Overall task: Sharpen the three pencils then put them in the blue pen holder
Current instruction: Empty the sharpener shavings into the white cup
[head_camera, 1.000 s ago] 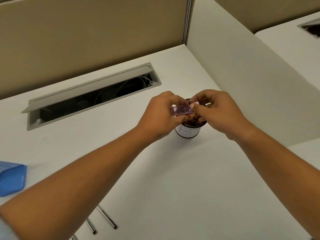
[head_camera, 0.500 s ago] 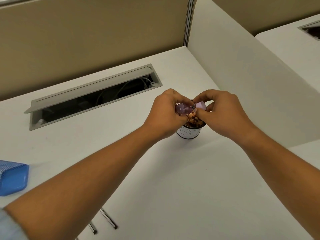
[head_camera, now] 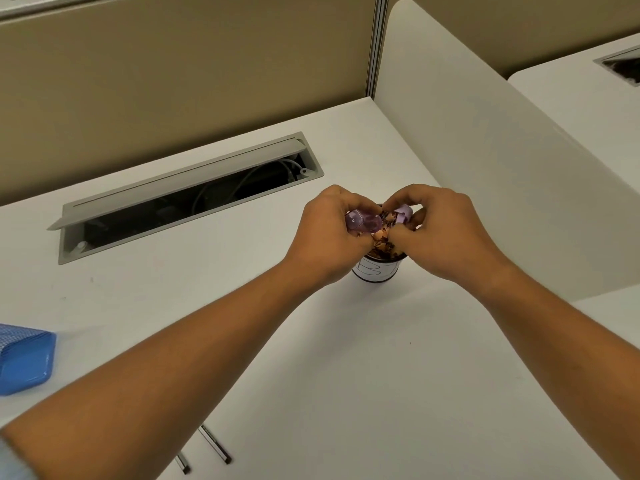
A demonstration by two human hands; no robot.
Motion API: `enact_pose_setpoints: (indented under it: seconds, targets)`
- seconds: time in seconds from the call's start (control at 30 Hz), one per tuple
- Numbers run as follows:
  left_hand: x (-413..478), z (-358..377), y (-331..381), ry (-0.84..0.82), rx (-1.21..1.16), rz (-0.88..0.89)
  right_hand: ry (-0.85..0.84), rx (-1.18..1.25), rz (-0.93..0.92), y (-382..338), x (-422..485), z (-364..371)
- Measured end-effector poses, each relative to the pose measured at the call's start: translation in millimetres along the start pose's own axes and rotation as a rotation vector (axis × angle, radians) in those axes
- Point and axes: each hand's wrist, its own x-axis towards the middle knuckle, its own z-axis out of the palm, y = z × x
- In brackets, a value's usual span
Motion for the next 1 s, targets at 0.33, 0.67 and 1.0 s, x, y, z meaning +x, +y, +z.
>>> enact_pose_setpoints:
  seconds: [0.33,0.67,1.0]
  targets:
    - [0,-2,1,0.018,0.020,-0.013,0.029,-0.209,-0.072,-5,1,8]
    - [0,-1,-3,0.023,0.000,-0.029,-0.012,-0.220,-0.085,-4,3,12]
    - [0,-2,-3,0.029,0.004,-0.023,0.077,-0.336,-0.151,-3,4,18]
